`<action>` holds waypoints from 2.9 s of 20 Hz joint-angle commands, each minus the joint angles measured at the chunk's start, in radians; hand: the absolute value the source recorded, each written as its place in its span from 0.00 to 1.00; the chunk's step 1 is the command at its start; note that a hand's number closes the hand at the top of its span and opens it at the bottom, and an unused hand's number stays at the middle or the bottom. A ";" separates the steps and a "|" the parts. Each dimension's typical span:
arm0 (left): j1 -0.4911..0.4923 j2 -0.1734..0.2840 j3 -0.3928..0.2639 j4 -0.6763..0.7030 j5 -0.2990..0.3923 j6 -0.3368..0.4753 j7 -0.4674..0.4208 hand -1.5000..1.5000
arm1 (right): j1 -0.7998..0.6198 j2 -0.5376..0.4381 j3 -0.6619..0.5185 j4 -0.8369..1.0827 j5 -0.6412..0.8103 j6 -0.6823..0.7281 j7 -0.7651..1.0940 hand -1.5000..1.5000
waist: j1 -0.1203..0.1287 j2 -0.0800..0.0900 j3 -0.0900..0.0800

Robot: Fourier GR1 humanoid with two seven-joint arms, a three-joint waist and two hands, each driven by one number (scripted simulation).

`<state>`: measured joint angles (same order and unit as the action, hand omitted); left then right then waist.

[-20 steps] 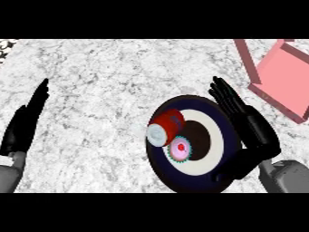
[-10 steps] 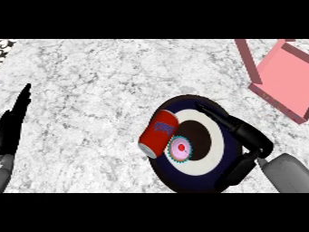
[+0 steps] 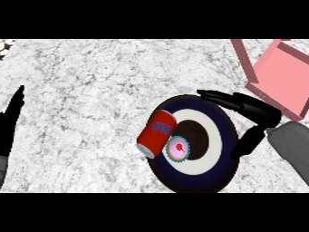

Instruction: Pick the cupcake from the plate and place it in the cardboard box

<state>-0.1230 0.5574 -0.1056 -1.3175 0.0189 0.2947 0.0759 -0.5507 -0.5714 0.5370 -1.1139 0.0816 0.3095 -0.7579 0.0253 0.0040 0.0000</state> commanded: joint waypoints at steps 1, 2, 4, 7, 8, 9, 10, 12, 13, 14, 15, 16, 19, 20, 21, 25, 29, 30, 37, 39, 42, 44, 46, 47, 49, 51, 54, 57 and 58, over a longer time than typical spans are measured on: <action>-0.006 -0.003 0.026 0.039 0.015 -0.022 -0.024 0.50 | -0.107 -0.026 0.067 0.027 0.148 0.024 0.037 0.00 | -0.004 0.000 -0.001; 0.005 -0.007 0.020 0.036 0.004 -0.013 -0.019 0.50 | -0.168 0.040 0.079 0.007 0.153 0.025 0.146 0.00 | 0.000 -0.002 -0.001; -0.017 -0.007 0.034 0.078 -0.007 -0.016 -0.057 0.50 | -0.202 0.006 0.089 0.032 0.195 0.083 0.112 0.00 | -0.008 0.000 -0.001; -0.012 0.001 0.031 0.019 -0.005 -0.017 0.023 0.50 | -0.190 0.005 0.167 -0.055 0.283 0.102 0.225 0.00 | -0.018 -0.007 -0.001; -0.012 -0.035 0.012 0.051 -0.022 -0.005 -0.007 0.50 | -0.233 0.010 0.158 -0.056 0.283 0.146 0.256 0.00 | -0.021 -0.005 -0.001; -0.016 -0.019 0.031 0.036 -0.023 -0.004 -0.024 0.50 | -0.272 0.035 0.167 0.021 0.317 0.151 0.240 0.00 | -0.006 -0.002 -0.001; 0.011 -0.003 0.033 -0.013 -0.013 -0.025 0.017 0.50 | -0.232 0.055 0.179 -0.055 0.320 0.167 0.291 0.00 | -0.015 -0.007 0.000; 0.055 -0.009 0.051 -0.006 -0.006 -0.043 -0.030 0.50 | -0.242 0.084 0.166 -0.033 0.341 0.205 0.312 0.00 | -0.013 -0.005 0.000; 0.033 0.009 0.064 -0.022 -0.021 -0.022 0.016 0.50 | -0.243 0.141 0.182 -0.045 0.347 0.214 0.363 0.00 | -0.013 -0.006 0.000; 0.015 -0.024 0.035 -0.016 -0.048 -0.014 0.027 0.50 | -0.247 0.139 0.158 -0.055 0.343 0.254 0.398 0.00 | -0.020 -0.006 0.000; 0.058 0.014 0.075 -0.060 -0.017 -0.049 0.001 0.50 | -0.251 0.175 0.162 -0.002 0.378 0.230 0.377 0.00 | -0.011 -0.005 0.000; 0.067 -0.008 0.083 -0.019 -0.008 -0.054 -0.048 0.50 | -0.234 0.159 0.187 -0.012 0.427 0.208 0.366 0.00 | -0.014 -0.004 0.000; 0.009 -0.052 0.060 0.022 -0.073 -0.021 -0.005 0.50 | -0.216 0.222 0.164 -0.041 0.470 0.222 0.426 0.00 | -0.022 -0.004 0.000; -0.033 -0.068 0.067 0.072 -0.079 -0.029 -0.003 0.50 | -0.245 0.209 0.121 -0.045 0.463 0.275 0.420 0.00 | -0.024 -0.003 0.000; 0.019 -0.014 0.101 -0.031 -0.035 -0.084 0.022 0.50 | -0.213 0.241 0.148 -0.003 0.518 0.206 0.398 0.00 | -0.016 -0.004 0.000; 0.018 -0.038 0.131 -0.002 -0.059 -0.088 -0.007 0.50 | -0.147 0.261 0.089 -0.164 0.518 0.306 0.493 0.00 | -0.026 -0.006 0.000; 0.018 -0.059 0.158 0.068 -0.073 -0.112 -0.063 0.50 | -0.079 0.248 0.089 -0.139 0.593 0.285 0.395 0.00 | -0.026 -0.004 0.000; 0.062 -0.086 0.130 -0.067 -0.102 -0.075 0.016 0.50 | -0.083 0.249 0.061 -0.123 0.607 0.284 0.357 0.00 | -0.021 -0.005 0.000; 0.028 -0.104 0.151 -0.022 -0.138 -0.101 0.013 0.50 | -0.090 0.266 -0.003 -0.181 0.608 0.397 0.290 0.00 | -0.020 -0.004 0.000; 0.028 -0.127 0.136 -0.078 -0.161 -0.073 0.062 0.50 | -0.057 0.313 0.002 -0.251 0.602 0.413 0.369 0.00 | -0.022 -0.006 0.000; 0.108 -0.129 0.158 -0.090 -0.145 -0.113 -0.016 0.50 | -0.017 0.241 -0.016 -0.317 0.606 0.447 0.318 0.00 | -0.020 -0.006 0.000; 0.031 -0.101 0.187 -0.050 -0.144 -0.132 0.031 0.50 | -0.014 0.323 0.025 -0.380 0.617 0.499 0.471 0.00 | -0.025 -0.006 0.000; -0.009 -0.090 0.209 -0.008 -0.139 -0.152 0.016 0.50 | -0.034 0.270 0.019 -0.352 0.655 0.496 0.424 0.00 | -0.024 -0.004 0.000; -0.022 -0.137 0.175 0.034 -0.185 -0.107 -0.004 0.50 | 0.030 0.281 0.053 -0.392 0.678 0.477 0.464 0.00 | -0.029 -0.004 0.000; 0.032 -0.121 0.187 -0.050 -0.177 -0.129 0.025 0.50 | 0.009 0.341 0.053 -0.326 0.717 0.467 0.517 0.00 | -0.021 -0.005 0.000; -0.015 -0.083 0.252 0.052 -0.129 -0.191 -0.038 0.50 | 0.063 0.338 0.078 -0.374 0.743 0.462 0.524 0.00 | -0.025 -0.004 0.000; 0.044 -0.121 0.234 0.014 -0.157 -0.169 -0.069 0.50 | -0.024 0.402 0.055 -0.197 0.792 0.415 0.480 0.00 | -0.017 -0.003 0.000; 0.047 -0.160 0.207 -0.063 -0.185 -0.142 0.017 0.50 | 0.050 0.389 0.066 -0.226 0.856 0.283 0.440 1.00 | -0.019 -0.004 0.000; 0.039 -0.160 0.202 -0.045 -0.193 -0.139 -0.003 0.50 | 0.023 0.415 0.069 -0.167 0.881 0.186 0.402 1.00 | -0.016 -0.003 0.000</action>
<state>-0.1007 0.4179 0.1029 -1.3372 -0.1582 0.1478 0.0682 -0.5357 -0.1860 0.5929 -1.3744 0.8808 0.6227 -0.3269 0.0080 -0.0113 0.0014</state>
